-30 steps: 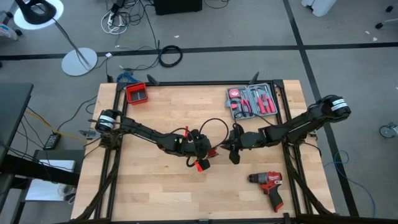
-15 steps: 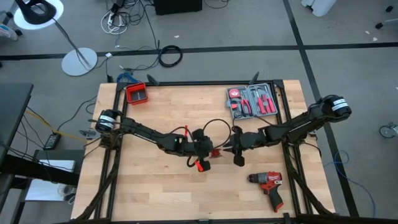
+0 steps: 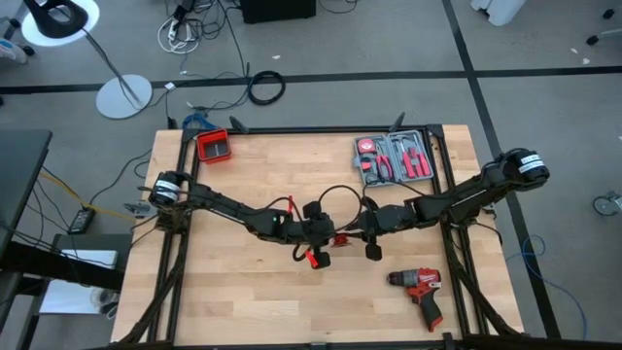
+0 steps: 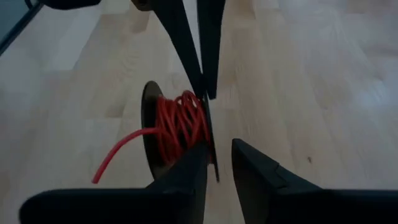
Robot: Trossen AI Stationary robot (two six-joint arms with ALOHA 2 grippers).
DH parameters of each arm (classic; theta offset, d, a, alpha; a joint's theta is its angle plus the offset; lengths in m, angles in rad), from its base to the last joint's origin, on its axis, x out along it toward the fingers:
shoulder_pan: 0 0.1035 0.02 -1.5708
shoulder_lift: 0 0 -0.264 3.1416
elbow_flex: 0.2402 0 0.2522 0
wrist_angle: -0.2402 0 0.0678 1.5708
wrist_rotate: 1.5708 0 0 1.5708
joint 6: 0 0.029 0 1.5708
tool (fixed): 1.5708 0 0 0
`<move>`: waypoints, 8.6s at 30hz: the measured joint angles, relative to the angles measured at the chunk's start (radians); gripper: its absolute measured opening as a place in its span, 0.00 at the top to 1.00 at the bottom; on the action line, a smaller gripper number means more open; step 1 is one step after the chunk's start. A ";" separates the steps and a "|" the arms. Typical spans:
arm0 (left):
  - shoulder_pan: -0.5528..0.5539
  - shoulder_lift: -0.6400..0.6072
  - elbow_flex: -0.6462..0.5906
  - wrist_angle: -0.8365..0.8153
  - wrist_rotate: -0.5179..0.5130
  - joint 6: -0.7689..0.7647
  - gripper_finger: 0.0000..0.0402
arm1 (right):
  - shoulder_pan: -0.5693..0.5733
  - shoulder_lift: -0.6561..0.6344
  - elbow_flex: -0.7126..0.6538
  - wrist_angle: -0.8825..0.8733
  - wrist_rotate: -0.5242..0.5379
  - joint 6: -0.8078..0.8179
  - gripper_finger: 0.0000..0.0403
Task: Coil cords
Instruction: Coil the red wire onto the black spool, then return to Home Position
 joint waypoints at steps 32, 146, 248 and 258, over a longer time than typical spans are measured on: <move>0.001 -0.009 0.001 -0.092 -0.032 -0.004 0.67 | -0.016 0.093 -0.001 0.000 -0.053 0.147 1.00; -0.001 -0.029 0.000 -0.202 0.181 0.028 0.66 | -0.033 -0.203 0.000 -0.283 -0.049 0.154 0.80; -0.007 -1.037 -1.186 1.108 -0.430 0.078 0.66 | -0.050 -1.282 -0.480 -0.027 0.012 0.030 0.81; -0.007 -1.050 -1.229 1.123 -0.437 0.078 0.66 | -0.050 -1.281 -0.480 -0.022 0.012 0.030 0.81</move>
